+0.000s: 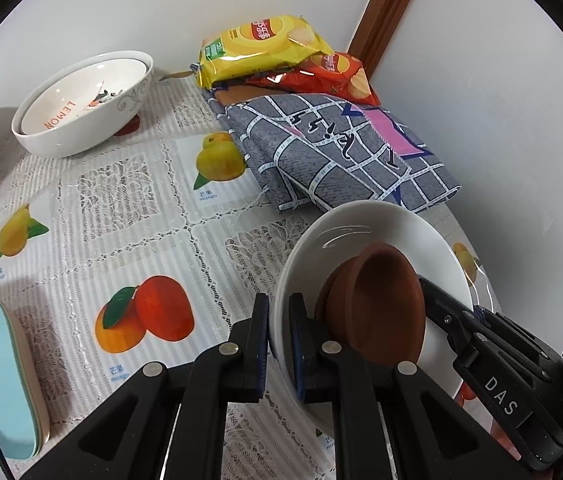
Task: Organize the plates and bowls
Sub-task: 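Lift the white bowl with both grippers and carry it toward the teal plates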
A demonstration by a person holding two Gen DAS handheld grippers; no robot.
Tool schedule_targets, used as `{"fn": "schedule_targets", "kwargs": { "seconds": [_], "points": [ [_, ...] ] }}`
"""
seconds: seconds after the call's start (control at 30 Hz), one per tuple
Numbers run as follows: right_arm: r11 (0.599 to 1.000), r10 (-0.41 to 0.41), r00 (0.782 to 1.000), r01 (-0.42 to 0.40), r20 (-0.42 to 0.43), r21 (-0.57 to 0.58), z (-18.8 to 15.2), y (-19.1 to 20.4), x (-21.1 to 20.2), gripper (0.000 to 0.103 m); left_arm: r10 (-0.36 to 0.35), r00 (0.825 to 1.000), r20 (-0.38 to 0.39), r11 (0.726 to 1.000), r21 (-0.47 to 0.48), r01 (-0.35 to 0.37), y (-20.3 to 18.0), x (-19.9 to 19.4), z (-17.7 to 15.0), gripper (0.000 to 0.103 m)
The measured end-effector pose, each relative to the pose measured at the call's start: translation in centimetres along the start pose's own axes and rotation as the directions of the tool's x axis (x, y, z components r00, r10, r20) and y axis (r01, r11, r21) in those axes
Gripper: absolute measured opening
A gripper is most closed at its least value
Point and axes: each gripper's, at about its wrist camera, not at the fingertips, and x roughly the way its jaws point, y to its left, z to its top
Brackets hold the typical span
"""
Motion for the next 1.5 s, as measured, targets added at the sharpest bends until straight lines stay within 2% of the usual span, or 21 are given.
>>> {"fn": "schedule_targets", "kwargs": {
  "seconds": [0.63,1.5],
  "points": [
    [1.000,0.022,0.999,-0.022,0.024,-0.020,0.1,3.6,-2.3,0.010,0.016,0.999,0.044,1.000,-0.020,-0.015,2.1,-3.7,-0.4,0.010],
    [0.992,0.081,0.997,-0.080,0.009,-0.100,-1.1,10.3,-2.5,0.010,0.075,0.994,0.085,0.993,-0.094,-0.066,7.8,-7.9,-2.3,0.010]
  ]
}}
